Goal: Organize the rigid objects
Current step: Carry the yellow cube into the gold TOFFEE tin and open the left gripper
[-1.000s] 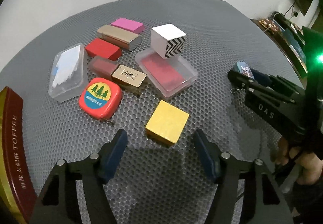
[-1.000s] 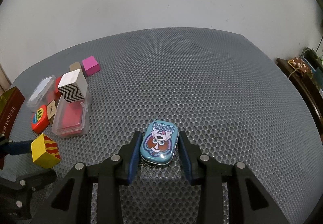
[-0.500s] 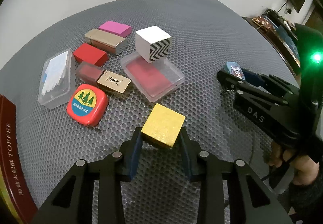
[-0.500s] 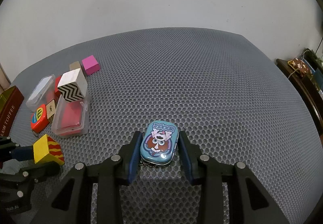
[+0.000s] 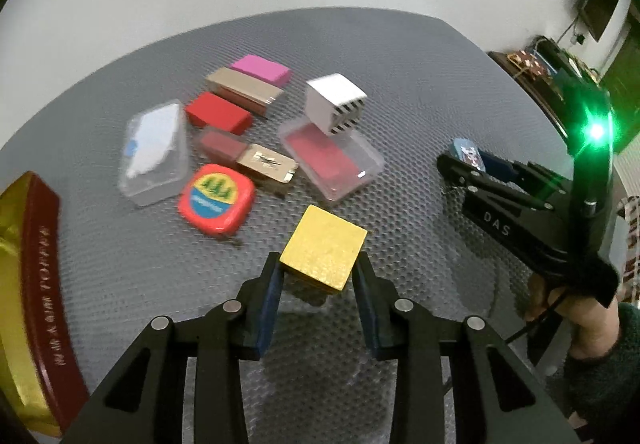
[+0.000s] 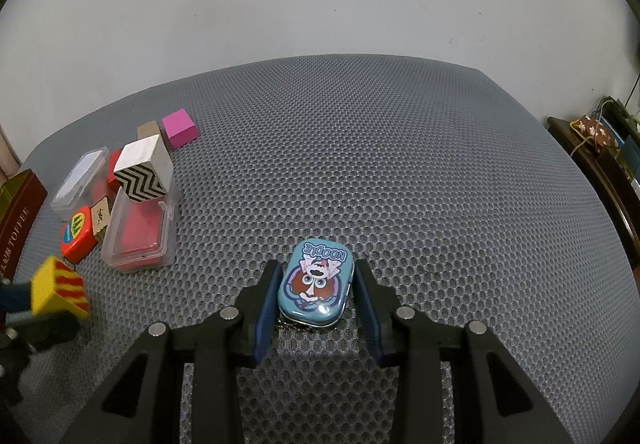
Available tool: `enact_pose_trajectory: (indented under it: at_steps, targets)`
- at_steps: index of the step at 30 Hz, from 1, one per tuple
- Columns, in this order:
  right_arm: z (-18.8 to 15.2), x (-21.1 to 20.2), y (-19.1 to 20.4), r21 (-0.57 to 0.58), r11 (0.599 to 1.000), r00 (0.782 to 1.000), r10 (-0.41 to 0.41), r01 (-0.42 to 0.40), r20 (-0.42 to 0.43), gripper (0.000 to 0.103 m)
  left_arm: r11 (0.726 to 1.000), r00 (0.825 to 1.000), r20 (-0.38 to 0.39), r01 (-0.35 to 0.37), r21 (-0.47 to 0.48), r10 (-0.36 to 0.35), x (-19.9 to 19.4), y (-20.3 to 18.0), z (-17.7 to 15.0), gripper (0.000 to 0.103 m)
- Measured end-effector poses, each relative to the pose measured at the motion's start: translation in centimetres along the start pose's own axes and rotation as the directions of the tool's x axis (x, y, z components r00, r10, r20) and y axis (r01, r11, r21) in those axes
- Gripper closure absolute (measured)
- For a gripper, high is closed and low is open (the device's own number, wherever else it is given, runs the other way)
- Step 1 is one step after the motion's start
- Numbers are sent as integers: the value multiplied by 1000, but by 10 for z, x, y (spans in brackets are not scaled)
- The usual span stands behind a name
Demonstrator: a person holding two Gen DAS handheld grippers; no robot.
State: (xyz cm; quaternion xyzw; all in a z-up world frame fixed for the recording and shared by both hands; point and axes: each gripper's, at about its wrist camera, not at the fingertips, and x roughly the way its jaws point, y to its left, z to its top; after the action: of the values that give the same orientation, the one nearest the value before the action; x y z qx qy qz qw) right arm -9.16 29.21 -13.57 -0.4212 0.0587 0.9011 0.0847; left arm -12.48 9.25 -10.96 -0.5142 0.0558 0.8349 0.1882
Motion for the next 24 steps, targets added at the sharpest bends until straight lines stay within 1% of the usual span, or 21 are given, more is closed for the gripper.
enact_pose_trajectory:
  at_steps: [5,7,8,10,11,15,17,18,19,21,22,24]
  targets:
    - [-7,1,2,-5,1000,1000,-5,5,0,66,996,998,29,-60,-61,62,-23,28,-4,72]
    - [-7,2,1,-6,1000,1000,-6,6,0,66,992,995,40,-90,-91,94,-33,41,-5,72]
    - [-7,2,1,-7,1000,1000,-7,7,0,66,987,992,43,-117,-114,122,-39,51,-6,72]
    - [-7,1,2,-8,1000,1000,-9,9,0,66,980,988,44,-140,-142,148,-47,67,-8,72]
    - [-7,2,2,-10,1000,1000,-10,10,0,66,971,983,45,-169,-168,179,-53,80,-10,72]
    - [-6,2,0,-14,1000,1000,-14,14,-1,66,940,969,33,-230,-252,246,-69,121,-20,71]
    - [-4,4,2,-16,1000,1000,-17,17,-2,66,913,956,15,-274,-303,292,-75,145,-28,71]
    - [-5,0,10,-18,1000,1000,-19,19,-2,66,899,953,3,-286,-331,304,-76,158,-32,71]
    - [-5,1,10,-19,1000,1000,-19,19,-2,66,888,950,-10,-295,-352,311,-76,166,-35,71]
    - [-3,2,8,-20,1000,1000,-21,21,-3,66,856,944,-50,-317,-409,326,-75,190,-45,71]
    - [-3,2,8,-21,1000,1000,-21,21,-3,66,848,944,-61,-320,-423,325,-74,197,-48,71]
    - [-3,3,5,-22,1000,1000,-22,22,-3,66,824,933,-95,-351,-446,346,-71,214,-57,71]
